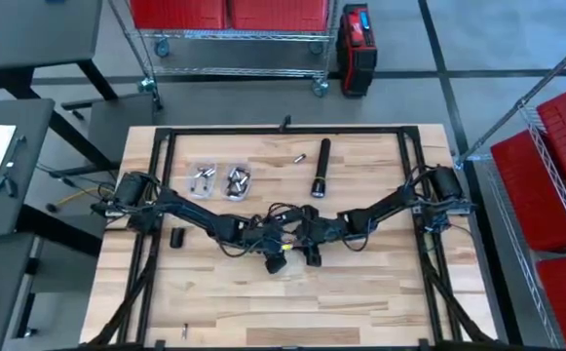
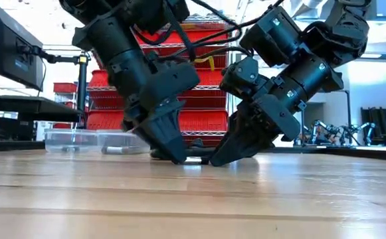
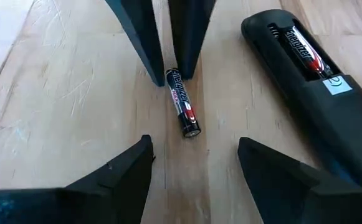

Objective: Insert battery
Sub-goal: Insert the silver battery into the remote control battery compartment

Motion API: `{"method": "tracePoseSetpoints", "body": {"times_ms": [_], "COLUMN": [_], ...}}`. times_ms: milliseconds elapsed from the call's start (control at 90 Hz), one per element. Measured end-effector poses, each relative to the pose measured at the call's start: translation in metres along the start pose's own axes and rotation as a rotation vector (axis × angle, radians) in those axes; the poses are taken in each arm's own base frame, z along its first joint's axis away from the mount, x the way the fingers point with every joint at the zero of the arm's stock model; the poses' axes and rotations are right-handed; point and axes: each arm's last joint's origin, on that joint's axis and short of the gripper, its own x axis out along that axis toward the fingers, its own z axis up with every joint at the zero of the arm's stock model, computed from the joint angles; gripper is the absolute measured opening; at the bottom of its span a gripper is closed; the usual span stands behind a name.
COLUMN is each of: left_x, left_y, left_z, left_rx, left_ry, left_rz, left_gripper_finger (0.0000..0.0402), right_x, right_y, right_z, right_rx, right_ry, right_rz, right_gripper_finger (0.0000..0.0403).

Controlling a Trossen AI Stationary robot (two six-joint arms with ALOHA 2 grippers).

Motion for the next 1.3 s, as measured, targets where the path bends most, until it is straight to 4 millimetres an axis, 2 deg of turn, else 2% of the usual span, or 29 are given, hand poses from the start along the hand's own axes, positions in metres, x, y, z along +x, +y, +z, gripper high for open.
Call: {"method": "tracePoseSetpoints", "body": {"times_ms": [178, 311, 489, 611, 833, 1300], "left_x": [-0.004, -0.005, 0.007, 0.014, 0.015, 0.018], "left_y": [-0.006, -0.009, -0.011, -0.014, -0.007, 0.01], "left_z": [0.012, 0.018, 0.012, 0.008, 0.006, 0.013], "left_rx": [0.143, 0.142, 0.12, 0.1, 0.092, -0.216], "left_ry": [0.018, 0.004, 0.012, 0.033, 0.066, 0.032], "left_rz": [-0.006, -0.022, -0.038, -0.12, -0.044, 0.056], "left_gripper_finger": [0.0059, 0.0065, 0.0093, 0.0118, 0.0134, 0.0125], "right_x": [-0.002, -0.002, -0.002, -0.003, -0.003, -0.003], "right_y": [0.0, 0.0, 0.0, 0.0, 0.0, 0.0], "right_z": [0.001, 0.001, 0.001, 0.001, 0.002, 0.002], "right_rx": [0.0, 0.011, 0.039, 0.039, 0.043, 0.044], "right_ry": [0.0, -0.002, -0.003, -0.002, -0.004, -0.007], "right_rz": [0.003, 0.004, 0.003, 0.003, 0.003, 0.003], "right_gripper_finger": [0.0228, 0.0228, 0.0228, 0.0228, 0.0228, 0.0228]}}
